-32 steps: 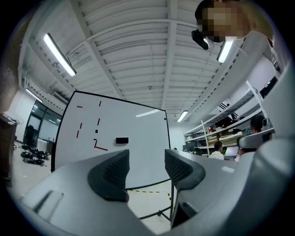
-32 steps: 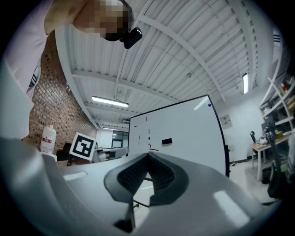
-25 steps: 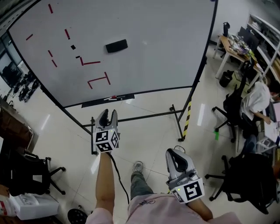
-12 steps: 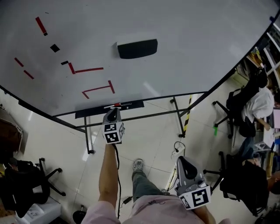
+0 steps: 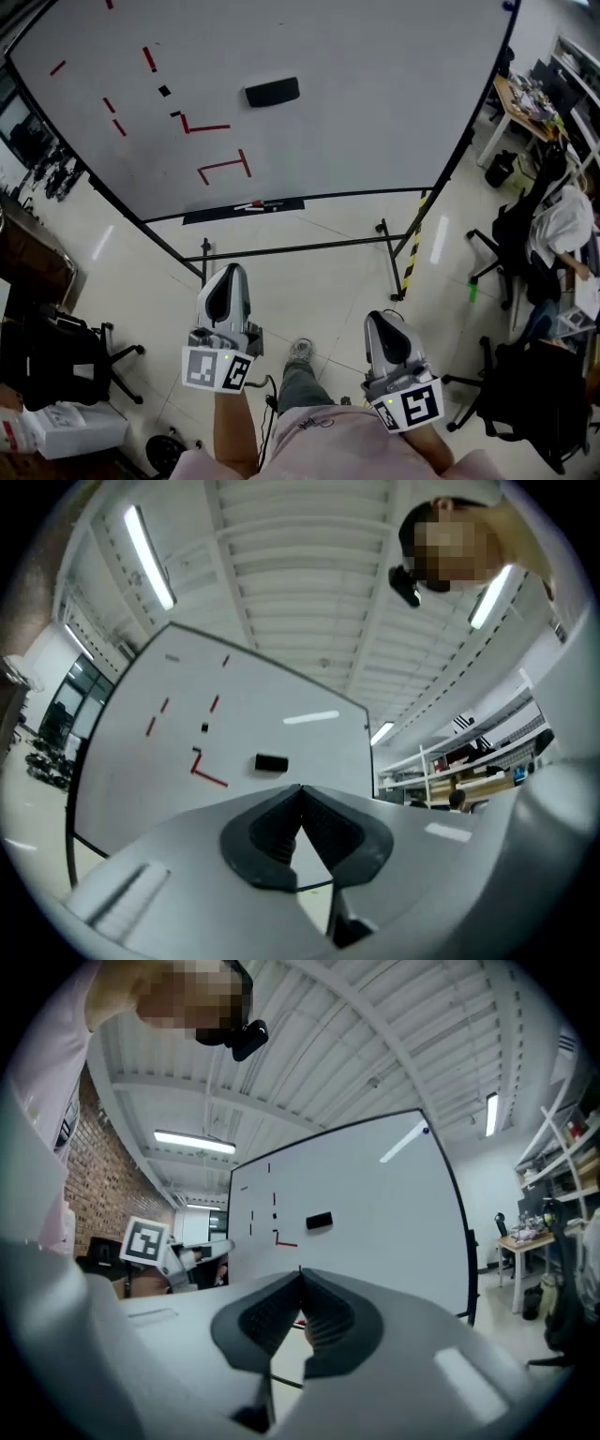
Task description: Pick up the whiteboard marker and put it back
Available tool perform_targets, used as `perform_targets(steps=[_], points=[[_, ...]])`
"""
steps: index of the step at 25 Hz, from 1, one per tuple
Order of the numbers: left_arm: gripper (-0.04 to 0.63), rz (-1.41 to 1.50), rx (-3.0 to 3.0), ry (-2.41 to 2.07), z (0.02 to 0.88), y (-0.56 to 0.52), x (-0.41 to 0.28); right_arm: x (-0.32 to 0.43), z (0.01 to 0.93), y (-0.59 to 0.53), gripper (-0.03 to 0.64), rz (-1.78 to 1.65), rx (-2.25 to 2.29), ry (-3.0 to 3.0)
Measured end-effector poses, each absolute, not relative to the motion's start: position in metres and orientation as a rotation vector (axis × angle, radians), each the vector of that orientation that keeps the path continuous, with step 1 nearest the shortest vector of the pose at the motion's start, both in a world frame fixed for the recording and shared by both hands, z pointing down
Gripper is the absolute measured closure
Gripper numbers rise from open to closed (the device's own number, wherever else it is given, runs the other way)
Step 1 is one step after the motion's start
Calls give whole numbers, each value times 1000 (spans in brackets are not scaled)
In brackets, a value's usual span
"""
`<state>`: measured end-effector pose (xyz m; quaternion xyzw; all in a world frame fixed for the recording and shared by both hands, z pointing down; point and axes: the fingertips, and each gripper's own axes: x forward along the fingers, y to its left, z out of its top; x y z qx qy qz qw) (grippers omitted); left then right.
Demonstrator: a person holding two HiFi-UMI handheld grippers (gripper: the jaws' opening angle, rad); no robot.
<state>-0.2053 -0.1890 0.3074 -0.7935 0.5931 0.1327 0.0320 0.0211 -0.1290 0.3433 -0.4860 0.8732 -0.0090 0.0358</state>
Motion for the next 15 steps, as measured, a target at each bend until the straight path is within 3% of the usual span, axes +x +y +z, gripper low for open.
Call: perform_targets(steps=[8, 15], points=[[591, 748, -2217, 1766, 220, 126, -128, 109, 327, 61, 614, -82, -1408, 2623], [591, 704, -2315, 1789, 241, 218, -106, 104, 292, 145, 614, 19, -1349, 2588]])
